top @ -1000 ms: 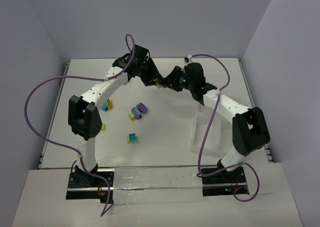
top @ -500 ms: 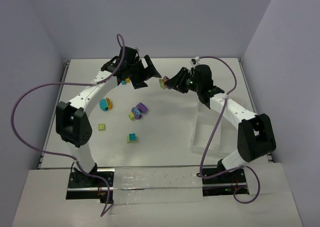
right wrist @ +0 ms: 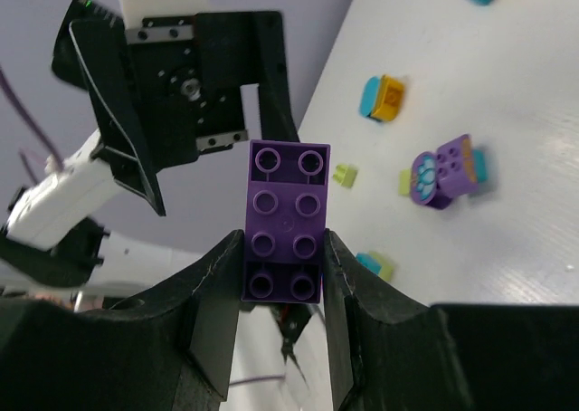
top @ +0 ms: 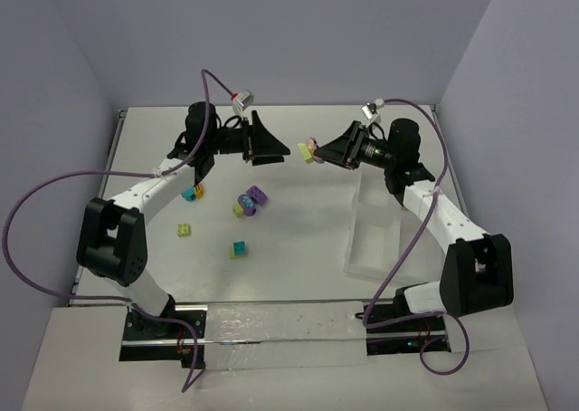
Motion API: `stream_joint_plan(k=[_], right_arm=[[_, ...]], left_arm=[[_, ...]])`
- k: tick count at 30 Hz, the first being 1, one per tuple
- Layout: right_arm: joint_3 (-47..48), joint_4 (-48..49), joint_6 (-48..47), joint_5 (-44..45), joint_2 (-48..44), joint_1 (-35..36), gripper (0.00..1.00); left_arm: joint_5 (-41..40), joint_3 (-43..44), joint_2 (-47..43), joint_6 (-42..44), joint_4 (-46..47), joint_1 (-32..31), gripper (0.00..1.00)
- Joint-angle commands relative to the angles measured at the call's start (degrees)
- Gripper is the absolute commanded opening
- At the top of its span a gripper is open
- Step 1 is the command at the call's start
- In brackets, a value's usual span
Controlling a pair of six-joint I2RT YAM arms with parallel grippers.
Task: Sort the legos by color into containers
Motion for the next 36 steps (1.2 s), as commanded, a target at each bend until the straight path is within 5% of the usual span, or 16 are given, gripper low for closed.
stream_joint_plan(k=[1,22,28,33,36], right_arm=[[0.28,4.34,-0.81,-8.16,-2.40,-0.13,0.00],[1.35,5.48,-0.86,-12.97,-1.77,0.96,0.00],[1.33,4.52,-1.62,-12.78,-1.96,1.12,0.00],[2.29,-0.59,-4.79,-11.89,-2.01,0.32,0.00],[2.52,-3.25,-5.89,-10.73,-2.72,-1.94,0.00]], left_arm=[[11.70,2.08,1.57,-4.18,15.22,-2.49,0.92],[12.25,4.39,9.09,-19.11,32.77,-5.42,0.74],[12.41,4.54,10.21,-21.50,35.71,-5.87,0.44],[12.28,4.51,10.29,-21.23,34.71,-5.84,0.04],[12.39,3.70,9.99,-20.47,33.73,-5.69,0.00]])
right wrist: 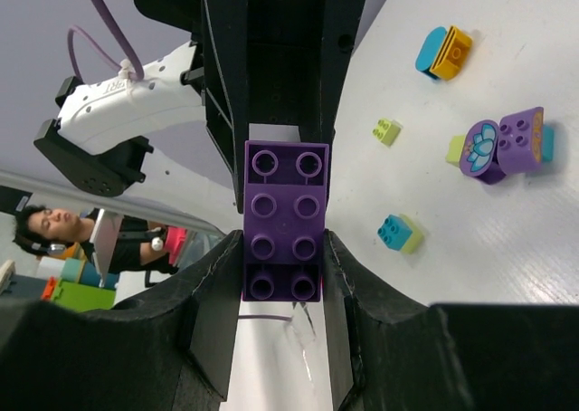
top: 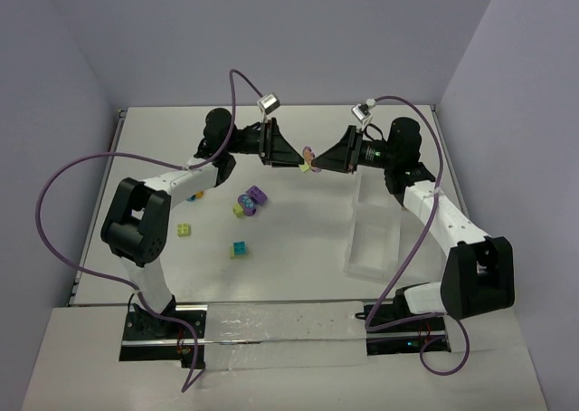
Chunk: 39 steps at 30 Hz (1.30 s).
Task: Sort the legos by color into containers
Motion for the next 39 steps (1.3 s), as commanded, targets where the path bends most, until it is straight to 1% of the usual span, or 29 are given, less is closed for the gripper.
stream_joint_plan(k=[1,5,11,12,13,14,15,16,17,18,20,22,26,32,34,36,39], right_arm=[[1.99,-4.96,-3.89,2.17,-2.03,-3.27,0.00],[1.81,-7.23,-4.04,5.43,-3.74,-8.56,0.00],[4.84,-20.86,-11.40,11.19,-3.98,-13.66,0.00],[6.13,-26.28,-12.98,16.14,-4.23,-14.58,0.02],[6.70,-28.68,-13.70,18.56,-4.35,-14.92,0.03],[8.22,-33.54,-14.98,26.91,-4.28,-14.99,0.05],[10.56,-40.95,-16.94,40.00,-4.16,-15.11,0.07],[11.46,-43.52,-17.76,47.09,-3.94,-15.18,0.07],[12.31,-46.14,-18.54,54.18,-3.45,-15.19,0.06],[12.80,-46.46,-19.25,57.91,-2.92,-15.19,0.07],[13.59,-50.53,-21.16,64.90,-0.69,-15.19,0.07],[13.70,-51.95,-21.75,66.98,0.54,-15.19,0.07],[12.40,-52.15,-21.89,67.07,3.09,-15.09,0.08],[11.11,-50.09,-21.97,64.22,5.33,-14.22,0.13],[11.19,-50.42,-21.97,64.21,5.93,-13.78,0.14],[11.45,-50.77,-22.23,65.06,6.79,-13.26,0.18],[12.20,-51.49,-22.38,65.16,8.44,-12.10,0.38]], left_arm=[[0.67,1.33,-0.86,0.82,2.94,-0.32,0.00],[0.86,-0.57,-1.80,3.09,-0.03,0.23,0.00],[0.30,0.07,-2.53,7.49,-6.60,0.58,0.00],[-0.28,0.59,-2.76,8.84,-8.61,0.52,0.00],[-0.54,0.83,-2.85,9.38,-9.51,0.49,0.00],[-1.25,1.64,-2.85,11.08,-12.55,0.42,0.00],[-2.41,3.08,-2.85,13.81,-17.36,0.29,0.00],[-3.50,5.02,-2.82,16.09,-20.88,0.08,0.00],[-5.41,6.37,-2.54,20.60,-28.28,-0.42,0.00],[-7.03,8.16,-2.19,23.79,-33.68,-0.86,0.00],[-10.77,15.37,-0.68,30.06,-44.88,-2.01,0.00],[-13.73,18.64,0.60,32.98,-51.27,-3.08,0.00],[-16.01,20.02,1.95,31.72,-51.67,-3.92,0.00],[-24.43,26.92,5.78,38.75,-65.38,-6.98,0.00],[-25.07,27.64,6.64,39.45,-66.64,-7.43,0.00],[-25.51,27.90,7.42,39.80,-67.09,-8.98,0.00],[-25.37,27.97,8.79,39.62,-67.02,-11.41,0.00]])
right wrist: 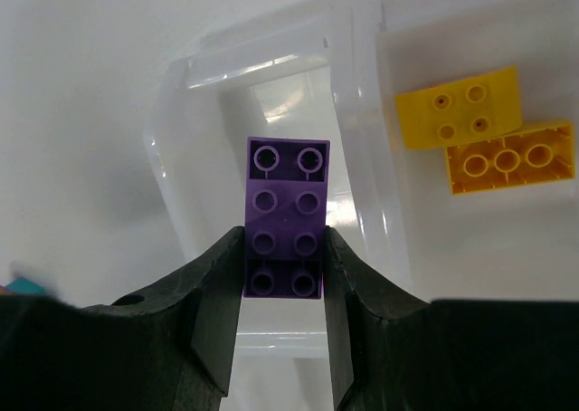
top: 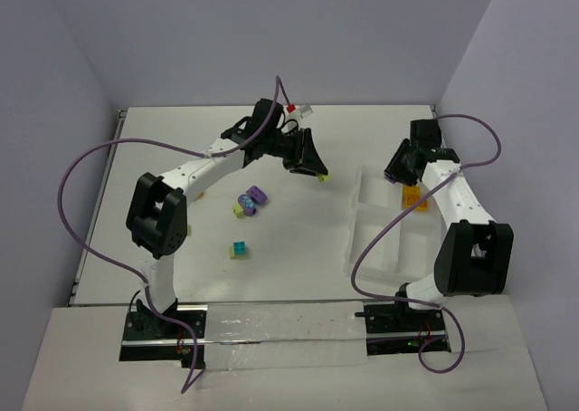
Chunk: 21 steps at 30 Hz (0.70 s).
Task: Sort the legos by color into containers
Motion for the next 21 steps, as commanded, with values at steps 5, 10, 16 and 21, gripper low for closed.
stream_joint_plan(k=[5,10,16,21], right_arm=[[1.51,-1.38,-0.68,1.48,3.54,2.85,0.67],[2.30,-2.56,0.24,1.70,1.92,2.98,0.92],[5.25,-6.54,1.60,6.27,-6.24,2.83,0.93],[7.59,-10.56,3.17,7.48,-15.08,1.28,0.92]], left_arm=[[-3.23,3.69,2.33,2.81,-4.43,-6.24,0.00],[-3.79,3.11,2.79,3.23,-4.40,-8.38,0.00],[-5.25,4.58,4.18,4.22,-5.69,-10.78,0.00],[-4.52,5.78,5.40,3.94,-5.06,-12.91,0.00]])
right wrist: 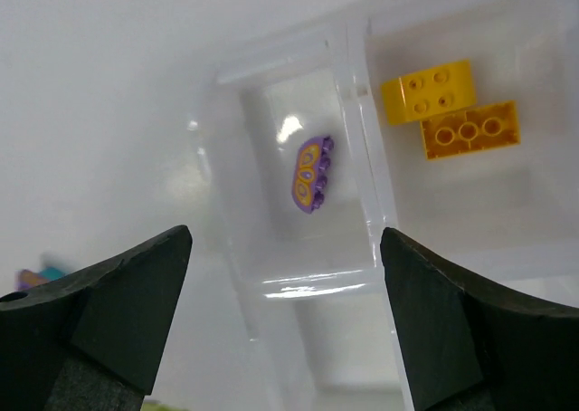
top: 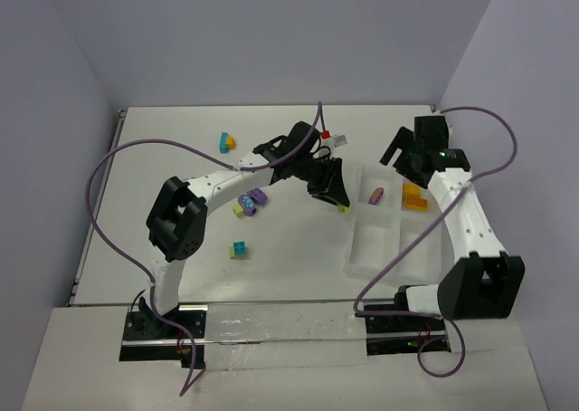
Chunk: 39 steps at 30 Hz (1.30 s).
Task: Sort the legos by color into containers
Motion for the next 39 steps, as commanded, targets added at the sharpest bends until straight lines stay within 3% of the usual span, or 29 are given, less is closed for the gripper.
stream_joint_plan(k=[1,4,9,11,12,14,18,24,26,32,37,39], right_arm=[[4.32,-3.58,1.83,1.77,-9.16,-1.32,0.92],[0.75,-3.37,0.27,-9.23,-14.71,-1.36,0.89],[-8.00,5.01,-1.68,-28.41,-22.26,-1.27,0.87],[-10.36,6.65,-0.83,-31.54,-24.51,-1.27,0.86],[-10.39,6.50,-0.47,-30.48,-24.55,-1.27,0.86],[-9.08,2.99,-0.10,-23.91,-25.00,-1.27,0.87],[-4.75,-1.59,1.21,-14.62,-23.53,-1.36,0.87],[-0.40,-2.11,6.77,-2.73,-28.46,-1.36,0.88],[1.03,-1.92,7.39,-0.12,-29.76,-1.36,0.88],[4.41,-1.90,6.47,1.66,-31.04,-1.36,0.88],[4.21,-2.15,6.43,0.71,-30.92,-1.36,0.88],[3.74,-1.99,6.37,0.30,-30.78,-1.36,0.88]], left_arm=[[0.38,3.16,1.09,0.43,0.68,-1.98,0.00],[3.21,0.63,-0.09,-1.52,4.99,-1.77,0.00],[11.18,-4.88,-2.93,-7.33,16.09,0.86,0.00],[13.30,-5.68,-3.93,-9.60,18.60,1.84,0.00],[12.41,-4.43,-3.87,-8.80,18.62,1.85,0.00],[8.21,2.03,-2.05,-3.29,6.55,1.26,0.00],[4.31,8.45,1.99,-0.44,-0.27,-1.31,0.00],[1.97,11.25,6.06,-0.63,-1.02,-5.40,0.00],[0.85,12.21,7.21,0.03,-1.77,-6.41,0.05],[-1.18,18.64,13.05,1.96,-5.65,-8.71,0.37],[-1.14,19.69,13.50,2.68,-5.86,-9.34,0.89],[-1.96,19.63,12.77,3.60,-6.69,-9.31,0.98]])
